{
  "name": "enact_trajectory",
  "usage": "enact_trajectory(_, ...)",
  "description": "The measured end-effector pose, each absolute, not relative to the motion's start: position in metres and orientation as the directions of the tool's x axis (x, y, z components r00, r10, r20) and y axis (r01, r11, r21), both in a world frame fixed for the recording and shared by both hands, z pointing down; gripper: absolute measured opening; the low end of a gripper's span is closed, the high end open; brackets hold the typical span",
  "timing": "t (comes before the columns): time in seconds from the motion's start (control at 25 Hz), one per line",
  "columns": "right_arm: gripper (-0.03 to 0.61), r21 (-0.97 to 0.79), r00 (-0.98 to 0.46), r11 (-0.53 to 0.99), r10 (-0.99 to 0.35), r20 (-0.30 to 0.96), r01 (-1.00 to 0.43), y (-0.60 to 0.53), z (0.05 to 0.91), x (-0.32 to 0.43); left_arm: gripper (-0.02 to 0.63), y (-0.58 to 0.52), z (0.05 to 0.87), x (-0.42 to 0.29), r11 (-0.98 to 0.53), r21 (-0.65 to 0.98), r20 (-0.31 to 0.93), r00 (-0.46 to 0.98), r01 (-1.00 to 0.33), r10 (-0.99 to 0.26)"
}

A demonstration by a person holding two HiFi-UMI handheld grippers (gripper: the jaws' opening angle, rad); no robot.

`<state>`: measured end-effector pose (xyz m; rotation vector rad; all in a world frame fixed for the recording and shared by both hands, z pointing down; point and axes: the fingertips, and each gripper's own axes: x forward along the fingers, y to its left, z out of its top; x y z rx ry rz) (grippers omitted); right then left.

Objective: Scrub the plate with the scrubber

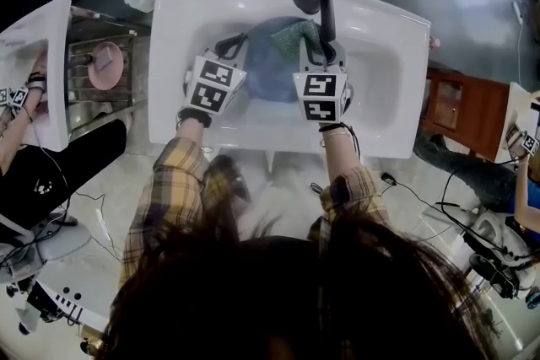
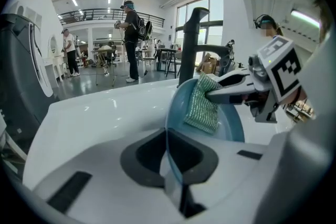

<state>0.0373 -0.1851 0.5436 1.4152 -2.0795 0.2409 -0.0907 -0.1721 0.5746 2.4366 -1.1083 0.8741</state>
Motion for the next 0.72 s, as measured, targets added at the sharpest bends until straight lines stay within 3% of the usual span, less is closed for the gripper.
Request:
enact_trajectory(0.4, 0.086, 0.314, -0.296, 0.581, -0.721, 0.626, -0.751, -0.185, 0.553, -0.02, 0.023, -0.173, 0.574, -0.095, -0.629, 0.049, 0.659, 0.498, -0.776, -0.563)
enact_trajectory(0.72, 0.084, 0.285, -0.317, 0.678, -0.619, 0.719, -0.678, -0.155, 0.581, -0.038, 0.023, -0.17, 0.579, -0.094, -0.639, 0.023, 0.682, 0.479, -0.769, -0.553)
